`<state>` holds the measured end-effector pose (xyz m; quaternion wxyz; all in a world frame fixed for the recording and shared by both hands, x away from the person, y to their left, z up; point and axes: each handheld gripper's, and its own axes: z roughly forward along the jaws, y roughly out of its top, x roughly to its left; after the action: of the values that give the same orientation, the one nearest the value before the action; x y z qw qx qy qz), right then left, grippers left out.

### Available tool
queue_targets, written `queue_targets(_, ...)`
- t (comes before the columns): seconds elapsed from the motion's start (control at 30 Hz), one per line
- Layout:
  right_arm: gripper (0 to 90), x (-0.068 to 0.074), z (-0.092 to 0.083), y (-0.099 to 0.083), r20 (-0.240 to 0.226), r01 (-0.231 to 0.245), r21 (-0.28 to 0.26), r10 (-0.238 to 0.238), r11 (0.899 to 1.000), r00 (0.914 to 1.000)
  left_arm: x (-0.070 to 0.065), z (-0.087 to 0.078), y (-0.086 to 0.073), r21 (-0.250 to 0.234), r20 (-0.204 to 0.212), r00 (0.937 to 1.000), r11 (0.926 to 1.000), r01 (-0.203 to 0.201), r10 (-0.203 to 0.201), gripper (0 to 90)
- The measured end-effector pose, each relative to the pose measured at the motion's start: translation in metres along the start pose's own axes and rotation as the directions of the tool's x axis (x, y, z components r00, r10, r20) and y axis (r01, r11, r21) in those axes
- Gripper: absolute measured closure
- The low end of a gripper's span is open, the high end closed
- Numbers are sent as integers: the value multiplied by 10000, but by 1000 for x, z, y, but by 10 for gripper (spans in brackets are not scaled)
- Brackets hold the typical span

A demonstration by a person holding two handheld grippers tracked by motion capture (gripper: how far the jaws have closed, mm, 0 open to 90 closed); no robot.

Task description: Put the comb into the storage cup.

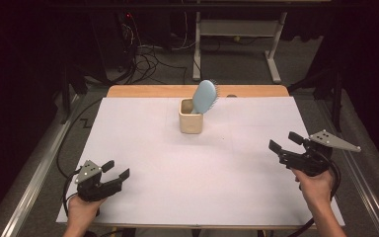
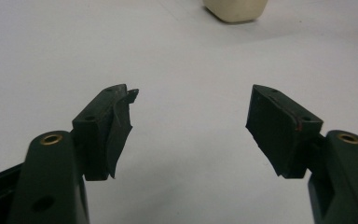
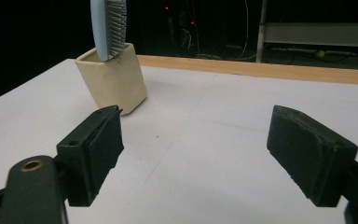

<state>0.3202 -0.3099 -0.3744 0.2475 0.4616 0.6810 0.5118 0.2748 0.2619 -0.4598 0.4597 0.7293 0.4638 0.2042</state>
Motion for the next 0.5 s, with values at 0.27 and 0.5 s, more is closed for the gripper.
queue_targets(0.27,189,-2,-5,-5,39,-54,-89,54,9999,10000,0,0,0,1,-4,10000,10000,-4,4,310)
queue_targets(0.5,189,-1,-9,-9,102,-174,-78,175,9998,9998,0,0,0,-2,-2,10000,10000,1,-1,310)
